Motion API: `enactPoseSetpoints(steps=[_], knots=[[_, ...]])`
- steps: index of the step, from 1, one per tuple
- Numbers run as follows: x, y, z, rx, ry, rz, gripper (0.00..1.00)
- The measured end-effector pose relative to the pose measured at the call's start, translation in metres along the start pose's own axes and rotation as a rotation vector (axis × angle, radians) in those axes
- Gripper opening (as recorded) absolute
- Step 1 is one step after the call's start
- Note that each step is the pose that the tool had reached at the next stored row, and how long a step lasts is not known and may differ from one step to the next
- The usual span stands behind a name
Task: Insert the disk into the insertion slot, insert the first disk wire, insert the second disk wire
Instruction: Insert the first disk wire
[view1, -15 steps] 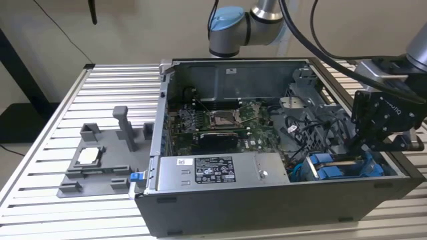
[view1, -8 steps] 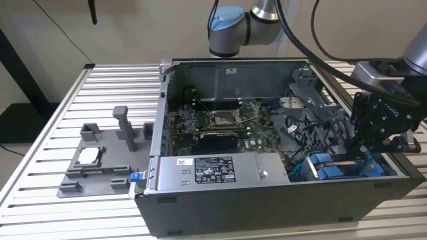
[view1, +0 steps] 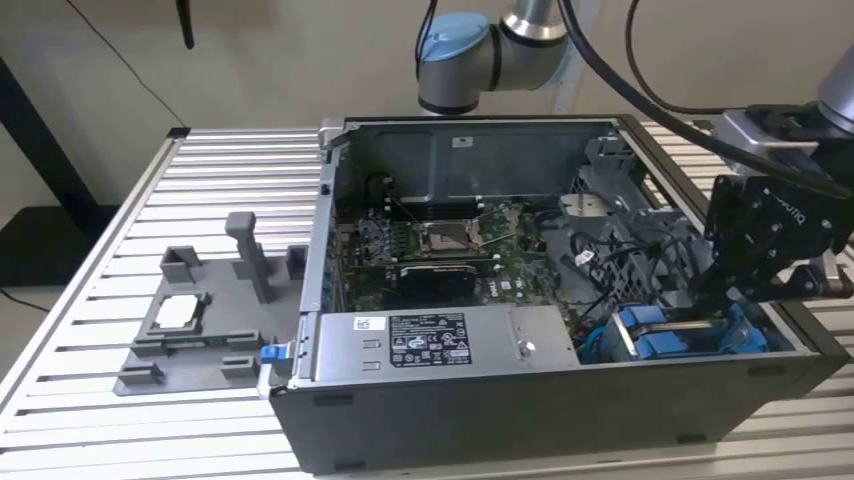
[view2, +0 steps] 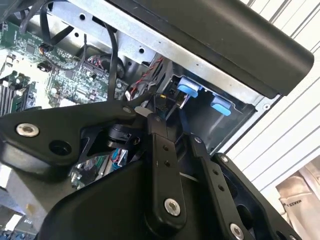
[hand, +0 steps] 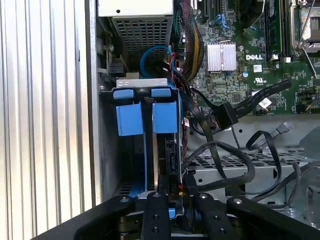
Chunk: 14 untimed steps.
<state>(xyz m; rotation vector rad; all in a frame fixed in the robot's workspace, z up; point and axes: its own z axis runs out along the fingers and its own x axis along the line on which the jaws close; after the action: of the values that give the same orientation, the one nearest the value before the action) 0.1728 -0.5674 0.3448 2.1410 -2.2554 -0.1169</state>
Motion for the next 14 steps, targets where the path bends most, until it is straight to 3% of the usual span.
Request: enactPoseSetpoints(steps=[3, 10, 14], knots=[[-0.0002, 0.0019, -0.0049, 0.006, -0.0003, 0.0, 0.27], [-0.0014, 0.0062, -0.0187, 0.0286, -0.0015, -0.001, 0.27], [-0.0018, 0.008, -0.0267, 0.0352, -0.0017, -0.001, 0.27]])
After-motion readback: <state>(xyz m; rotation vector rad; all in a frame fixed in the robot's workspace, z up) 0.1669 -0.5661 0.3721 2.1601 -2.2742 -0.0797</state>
